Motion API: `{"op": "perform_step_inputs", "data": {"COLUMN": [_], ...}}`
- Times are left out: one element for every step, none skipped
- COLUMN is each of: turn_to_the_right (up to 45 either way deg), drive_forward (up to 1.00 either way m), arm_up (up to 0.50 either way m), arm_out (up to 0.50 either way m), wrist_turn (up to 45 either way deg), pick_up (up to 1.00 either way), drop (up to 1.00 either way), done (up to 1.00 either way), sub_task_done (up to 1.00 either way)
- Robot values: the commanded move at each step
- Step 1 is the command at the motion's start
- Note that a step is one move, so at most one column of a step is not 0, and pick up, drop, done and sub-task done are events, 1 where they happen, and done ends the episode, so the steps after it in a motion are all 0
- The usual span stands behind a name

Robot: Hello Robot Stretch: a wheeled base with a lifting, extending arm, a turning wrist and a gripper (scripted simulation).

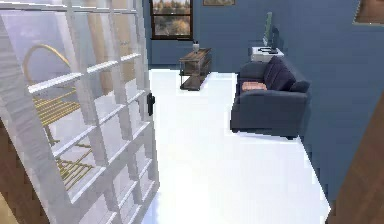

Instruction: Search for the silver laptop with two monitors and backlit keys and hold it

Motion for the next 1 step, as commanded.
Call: {"op": "perform_step_inputs", "data": {"turn_to_the_right": [0.0], "drive_forward": [1.0], "arm_up": [0.0], "arm_out": [0.0], "wrist_turn": [0.0], "pick_up": [0.0], "drop": [0.0], "done": [0.0], "sub_task_done": [0.0]}}
